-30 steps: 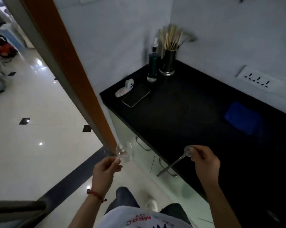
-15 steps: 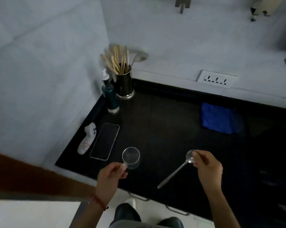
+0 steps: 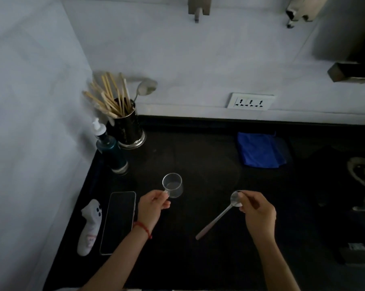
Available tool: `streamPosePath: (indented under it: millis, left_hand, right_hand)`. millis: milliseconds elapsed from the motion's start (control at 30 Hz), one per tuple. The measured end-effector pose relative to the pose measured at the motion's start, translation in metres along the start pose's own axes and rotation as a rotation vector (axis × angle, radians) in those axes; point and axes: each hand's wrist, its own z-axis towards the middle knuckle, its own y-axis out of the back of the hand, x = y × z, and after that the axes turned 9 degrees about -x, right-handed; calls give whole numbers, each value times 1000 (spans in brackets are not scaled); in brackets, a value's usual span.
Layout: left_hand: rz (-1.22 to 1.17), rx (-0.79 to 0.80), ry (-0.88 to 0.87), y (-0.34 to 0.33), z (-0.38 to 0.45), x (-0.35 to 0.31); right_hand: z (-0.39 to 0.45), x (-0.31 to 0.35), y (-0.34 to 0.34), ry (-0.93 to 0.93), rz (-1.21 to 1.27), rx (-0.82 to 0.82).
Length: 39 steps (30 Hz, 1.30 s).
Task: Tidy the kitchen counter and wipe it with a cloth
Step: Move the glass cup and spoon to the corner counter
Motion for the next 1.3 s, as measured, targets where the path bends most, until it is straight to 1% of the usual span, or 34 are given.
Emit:
streamPosePath:
  millis: [133, 300, 567, 767, 1033, 1233, 1300]
  left_hand:
    - [24, -1, 40, -20, 30, -6]
    - [33, -32, 53, -39, 62, -12]
    - [31, -85, 97, -68, 107, -21]
    - [33, -91, 39, -88, 138, -39]
    - [18, -159, 7, -104, 172, -59]
    - [99, -217, -57, -102, 165, -66]
    - [144, -235, -119, -94, 150, -66]
  right_hand:
    - [14, 3, -12, 16, -28, -23]
    - [29, 4, -23, 34, -70, -9]
    - [49, 8, -29, 47, -61, 2]
    - [59, 5, -24, 21, -48, -6]
    - [66, 6, -23, 34, -59, 6]
    - [68, 8, -28, 54, -44, 31]
    - [69, 12, -31, 71, -40, 51]
